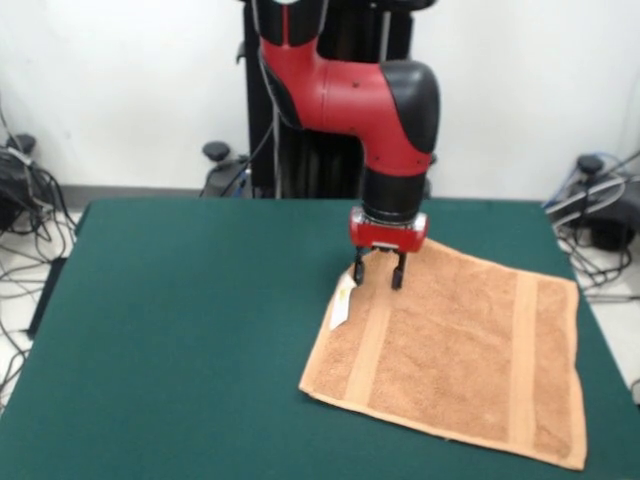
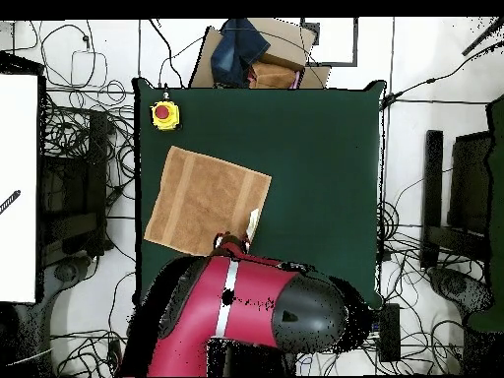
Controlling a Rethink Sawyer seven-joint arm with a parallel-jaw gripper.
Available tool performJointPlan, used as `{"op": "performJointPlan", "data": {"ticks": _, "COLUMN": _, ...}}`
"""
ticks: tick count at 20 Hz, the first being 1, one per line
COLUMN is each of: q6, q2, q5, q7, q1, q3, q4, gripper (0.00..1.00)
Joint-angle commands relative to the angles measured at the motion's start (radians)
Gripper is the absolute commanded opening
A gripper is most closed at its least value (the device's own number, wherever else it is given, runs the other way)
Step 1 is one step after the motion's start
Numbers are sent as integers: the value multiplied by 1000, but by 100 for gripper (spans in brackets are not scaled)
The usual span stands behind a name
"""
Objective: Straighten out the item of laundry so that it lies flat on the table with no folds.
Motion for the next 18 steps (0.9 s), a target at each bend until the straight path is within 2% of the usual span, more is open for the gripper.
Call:
{"op": "performJointPlan", "data": {"ticks": 1, "q6": 54, "q2": -50, "q5": -14, "q7": 91, "q1": 24, "q3": -44, "q4": -61, "gripper": 100}}
{"op": "performJointPlan", "data": {"ticks": 7, "q6": 48, "q2": -45, "q5": -22, "q7": 89, "q1": 30, "q3": -46, "q4": -77, "gripper": 100}}
{"op": "performJointPlan", "data": {"ticks": 13, "q6": 58, "q2": -77, "q5": -23, "q7": 95, "q1": 31, "q3": -47, "q4": -67, "gripper": 100}}
{"op": "performJointPlan", "data": {"ticks": 18, "q6": 54, "q2": -72, "q5": -28, "q7": 105, "q1": 3, "q3": -35, "q4": -70, "gripper": 100}}
